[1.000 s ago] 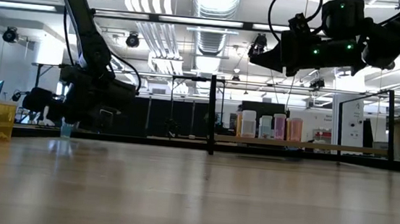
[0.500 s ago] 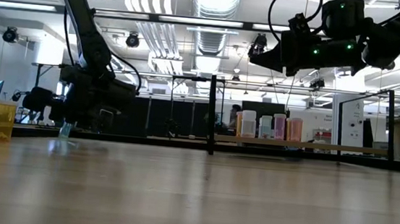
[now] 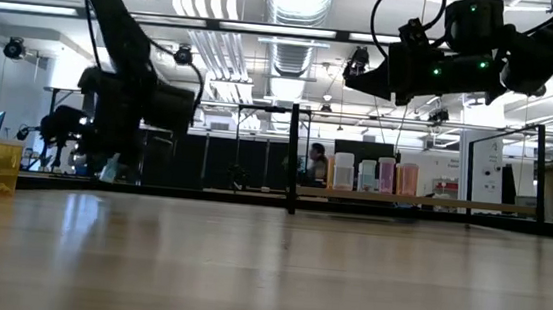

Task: Pick and place medicine bottles onto shelf by color
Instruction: Put the blue pill bottle on the shelf

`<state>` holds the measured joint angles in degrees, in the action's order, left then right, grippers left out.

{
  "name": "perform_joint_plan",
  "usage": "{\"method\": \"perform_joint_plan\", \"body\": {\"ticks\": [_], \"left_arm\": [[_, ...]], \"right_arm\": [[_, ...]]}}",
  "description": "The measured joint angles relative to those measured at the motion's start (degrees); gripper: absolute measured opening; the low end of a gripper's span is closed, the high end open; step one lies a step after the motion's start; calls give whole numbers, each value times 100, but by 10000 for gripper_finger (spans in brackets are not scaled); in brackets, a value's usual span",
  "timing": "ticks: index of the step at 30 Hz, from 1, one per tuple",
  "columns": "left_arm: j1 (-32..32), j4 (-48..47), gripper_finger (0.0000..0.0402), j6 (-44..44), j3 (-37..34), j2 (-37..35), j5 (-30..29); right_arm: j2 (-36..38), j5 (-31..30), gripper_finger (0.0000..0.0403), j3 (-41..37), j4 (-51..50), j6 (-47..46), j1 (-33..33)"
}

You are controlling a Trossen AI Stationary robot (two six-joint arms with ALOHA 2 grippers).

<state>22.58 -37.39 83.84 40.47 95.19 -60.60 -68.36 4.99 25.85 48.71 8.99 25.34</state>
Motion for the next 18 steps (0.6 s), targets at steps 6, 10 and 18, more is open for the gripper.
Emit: {"method": "perform_joint_plan", "body": {"ticks": [6, 10, 18], "left_arm": [[-975, -11, 73, -647, 50, -555, -2], [-1779, 159, 73, -1509, 193, -914, -48], [-3087, 2965, 73, -5037, 263, -1309, 216]], "right_arm": [[2, 0, 9, 0, -37, -95, 0], [25, -2, 9, 0, -189, -195, -73], [451, -2, 9, -7, -914, -192, -687]]}}
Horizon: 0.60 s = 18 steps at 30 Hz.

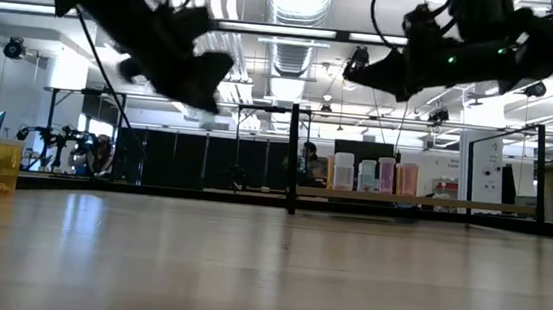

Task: Pick and place medicine bottles onto shelf by color
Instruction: Put the blue pill bottle on the shelf

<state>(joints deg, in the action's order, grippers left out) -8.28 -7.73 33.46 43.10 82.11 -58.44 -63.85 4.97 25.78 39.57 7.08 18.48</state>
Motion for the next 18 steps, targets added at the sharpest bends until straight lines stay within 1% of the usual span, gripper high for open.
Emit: {"method": "perform_joint_plan", "body": {"ticks": [1, 4, 9, 12, 16, 18], "left_arm": [[-98, 504, 73, -543, -29, 2, 191], [-232, 1966, 73, -1791, -118, 126, 1122], [-107, 3910, 73, -3059, -88, 688, 2577], [96, 4467, 73, -3382, 182, 1154, 3371], [362, 4503, 73, -3391, 765, 1844, 4180], [445, 4466, 73, -3403, 1077, 2188, 4472]], "right_arm": [[144, 0, 9, 0, -178, 14, -91], [713, 0, 9, 0, -843, 34, -336], [1878, -19, 9, 0, -2088, -61, -749], [2458, -50, 9, 0, -2769, -206, -999], [2969, -59, 9, -83, -3204, -343, -1280], [3126, -59, 9, -169, -3257, -352, -1392]]}}
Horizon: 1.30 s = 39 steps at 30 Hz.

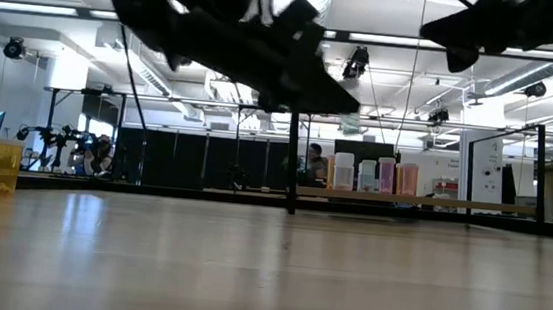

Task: Pick and place medicine bottles onto shelf by color
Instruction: Put the blue pill bottle on the shelf

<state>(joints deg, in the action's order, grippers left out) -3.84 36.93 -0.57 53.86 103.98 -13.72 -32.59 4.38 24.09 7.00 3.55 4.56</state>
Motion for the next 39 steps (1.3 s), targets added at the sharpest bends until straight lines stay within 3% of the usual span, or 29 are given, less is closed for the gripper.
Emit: {"method": "perform_joint_plan", "body": {"ticks": [7, 15, 39], "left_arm": [[128, -25, 73, -32, 931, 1084, 195], [303, -29, 73, 6, 1358, 1834, 207], [404, -513, 73, 162, 1314, 1876, 206]], "right_arm": [[224, -9, 9, -288, -30, -255, -193], [207, -153, 9, -644, 331, -512, -195], [-182, -151, 9, -937, 1477, 59, -193]]}}
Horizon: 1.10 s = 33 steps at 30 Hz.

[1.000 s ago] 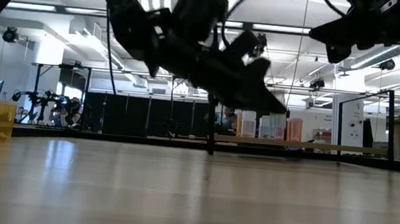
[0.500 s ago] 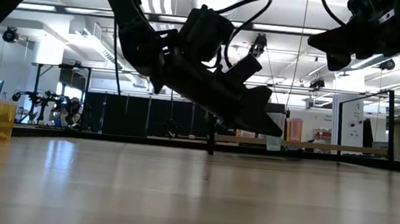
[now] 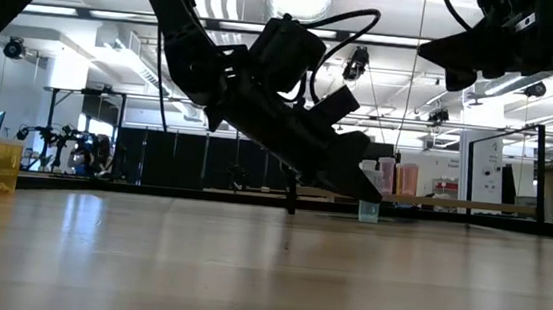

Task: Pick and place medicine bottles onto shelf by color
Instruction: Put the blue pill bottle on the shelf

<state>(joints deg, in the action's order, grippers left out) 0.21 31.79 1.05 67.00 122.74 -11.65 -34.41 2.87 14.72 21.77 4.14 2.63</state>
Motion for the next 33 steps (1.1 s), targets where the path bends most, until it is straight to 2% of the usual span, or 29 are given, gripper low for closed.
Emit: {"method": "perform_joint_plan", "body": {"ticks": [5, 14, 19, 23, 27, 33], "left_arm": [[0, -156, 78, 10, 0, 0, 72], [0, -259, 142, 10, 0, -7, 78], [2, -541, 159, -38, 0, -232, 83], [0, -897, 162, -49, -69, -472, 89], [-16, -1021, 162, -138, -313, -872, 73], [-97, -591, 163, -185, -1379, -1743, 63]], "right_arm": [[-97, 2, 9, 0, 1, -48, 0], [-182, 7, 9, 2, -38, -186, 0], [-181, 7, 16, 2, -44, -313, 0], [-277, 4, 51, 2, -48, -342, 0], [-498, -13, 105, 11, -44, -525, -2], [-1036, -311, 185, 562, -885, -759, -2]]}}
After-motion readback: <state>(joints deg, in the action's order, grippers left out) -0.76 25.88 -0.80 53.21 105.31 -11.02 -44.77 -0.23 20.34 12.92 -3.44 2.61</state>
